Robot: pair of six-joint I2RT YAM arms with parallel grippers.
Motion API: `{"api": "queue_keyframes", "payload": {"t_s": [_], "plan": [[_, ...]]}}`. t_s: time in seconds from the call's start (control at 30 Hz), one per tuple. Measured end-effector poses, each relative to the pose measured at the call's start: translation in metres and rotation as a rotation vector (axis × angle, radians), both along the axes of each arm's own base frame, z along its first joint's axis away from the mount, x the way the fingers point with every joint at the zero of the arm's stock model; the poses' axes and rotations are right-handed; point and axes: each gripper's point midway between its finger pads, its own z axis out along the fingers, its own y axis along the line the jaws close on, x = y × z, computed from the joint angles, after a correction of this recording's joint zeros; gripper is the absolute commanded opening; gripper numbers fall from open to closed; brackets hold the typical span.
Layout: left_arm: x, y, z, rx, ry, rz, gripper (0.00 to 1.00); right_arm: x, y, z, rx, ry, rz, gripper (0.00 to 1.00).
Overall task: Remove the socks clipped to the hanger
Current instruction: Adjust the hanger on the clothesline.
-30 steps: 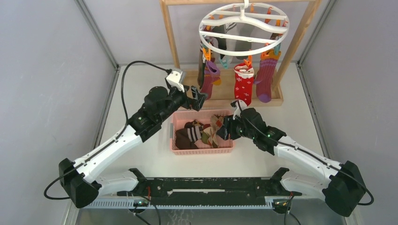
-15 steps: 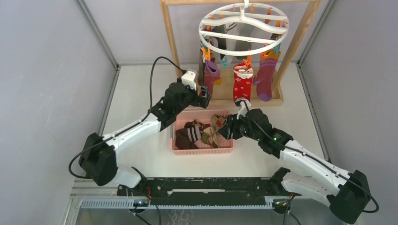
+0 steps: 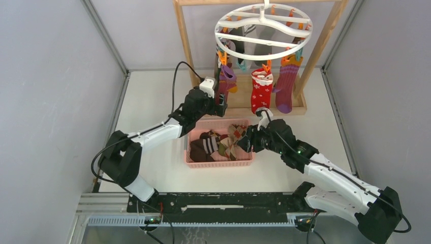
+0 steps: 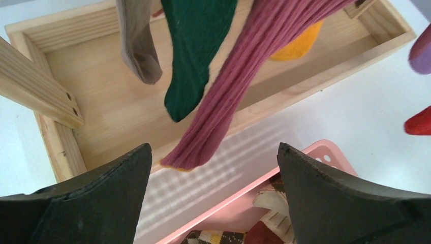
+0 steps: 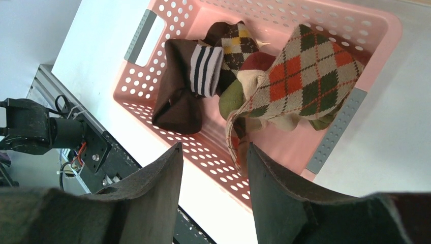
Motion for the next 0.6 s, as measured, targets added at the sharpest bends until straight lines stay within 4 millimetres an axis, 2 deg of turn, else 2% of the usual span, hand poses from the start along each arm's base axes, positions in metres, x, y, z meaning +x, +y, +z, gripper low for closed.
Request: {"api": "queue_keyframes", "payload": {"t_s": [0.13, 0.3, 0.6], "plan": [[0.003, 0.000, -0.016, 0.027, 0.021, 0.001, 0.96, 0.001, -0.001, 0.000, 0.002, 0.000, -0.003, 0.57], [0.005, -0.002, -0.030, 0.053, 0.036, -0.007, 0.91, 0.002, -0.003, 0.001, 0.006, 0.000, -0.008, 0.56], [0.005, -0.009, -0.053, 0.070, 0.075, -0.040, 0.90, 0.002, -0.005, -0.002, 0.010, 0.009, -0.008, 0.56]]}}
